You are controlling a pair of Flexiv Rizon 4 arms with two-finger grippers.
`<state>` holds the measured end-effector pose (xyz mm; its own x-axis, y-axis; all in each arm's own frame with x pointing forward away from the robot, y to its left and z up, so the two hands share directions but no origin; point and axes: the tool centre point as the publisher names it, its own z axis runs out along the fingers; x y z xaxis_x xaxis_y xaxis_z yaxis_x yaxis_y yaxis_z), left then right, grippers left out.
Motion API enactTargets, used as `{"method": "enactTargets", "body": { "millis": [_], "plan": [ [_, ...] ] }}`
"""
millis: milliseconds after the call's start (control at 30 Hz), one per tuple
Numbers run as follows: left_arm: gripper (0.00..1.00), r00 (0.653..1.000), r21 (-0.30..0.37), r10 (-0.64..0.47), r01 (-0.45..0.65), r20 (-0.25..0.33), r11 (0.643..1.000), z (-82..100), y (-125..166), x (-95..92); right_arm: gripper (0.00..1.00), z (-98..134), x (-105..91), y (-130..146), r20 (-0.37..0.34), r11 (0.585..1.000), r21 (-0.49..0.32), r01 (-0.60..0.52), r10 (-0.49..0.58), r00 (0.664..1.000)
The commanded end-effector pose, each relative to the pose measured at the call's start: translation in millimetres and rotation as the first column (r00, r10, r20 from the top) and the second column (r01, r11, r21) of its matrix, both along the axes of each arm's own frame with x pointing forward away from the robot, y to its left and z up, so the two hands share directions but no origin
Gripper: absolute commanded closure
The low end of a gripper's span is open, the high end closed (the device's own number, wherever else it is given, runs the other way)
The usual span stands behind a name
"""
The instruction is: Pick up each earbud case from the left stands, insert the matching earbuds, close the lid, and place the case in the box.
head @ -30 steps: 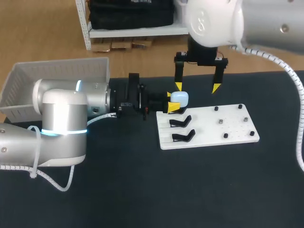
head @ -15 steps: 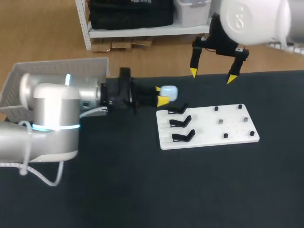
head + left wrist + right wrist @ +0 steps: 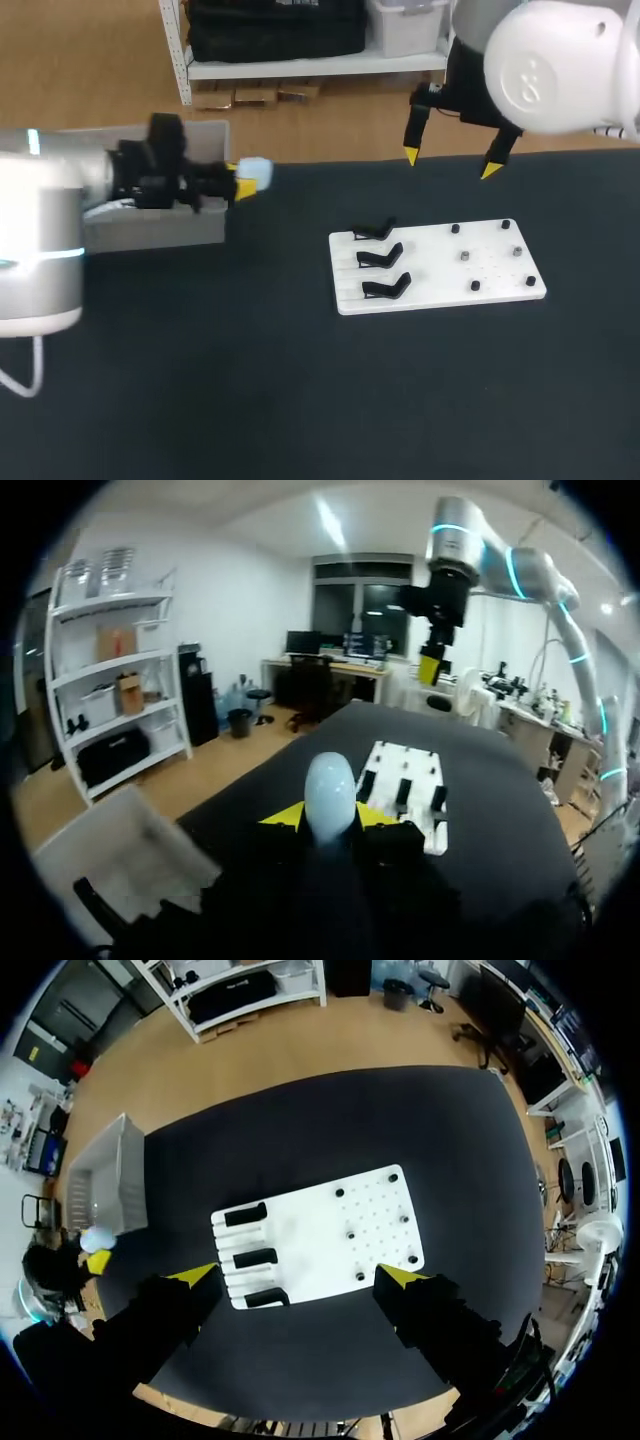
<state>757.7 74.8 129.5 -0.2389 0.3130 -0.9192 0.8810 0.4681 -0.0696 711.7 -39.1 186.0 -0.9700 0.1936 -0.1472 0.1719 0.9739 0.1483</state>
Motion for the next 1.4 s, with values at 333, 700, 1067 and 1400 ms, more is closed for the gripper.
{"method": "enactTargets", "body": {
  "millis": [333, 700, 1067, 1400],
  "plan": [
    [1.0, 0.947, 0.109, 0.318, -0.312, -0.047, 0.944, -15.3, 105, 47.5, 0.0, -1, -3.9, -1, 0.024, 1.0, -0.003, 0.007, -0.007, 1.0],
    [1.0, 0.875, 0.136, 0.483, -0.473, -0.048, 0.871, -27.1, 140, 87.1, 0.0, -1, -3.9, -1, 0.024, 1.0, -0.003, 0.007, -0.007, 1.0],
    [0.0, 0.886, 0.155, 0.462, -0.453, -0.026, 0.878, -19.2, 129, 79.4, 0.0, -1, -3.9, -1, 0.024, 1.0, -0.003, 0.007, -0.007, 1.0],
    [0.0, 0.901, 0.158, 0.429, -0.433, 0.059, 0.888, 16.0, 114, 56.2, 0.0, -1, -3.9, -1, 0.024, 1.0, -0.003, 0.007, -0.007, 1.0]
  ]
}}
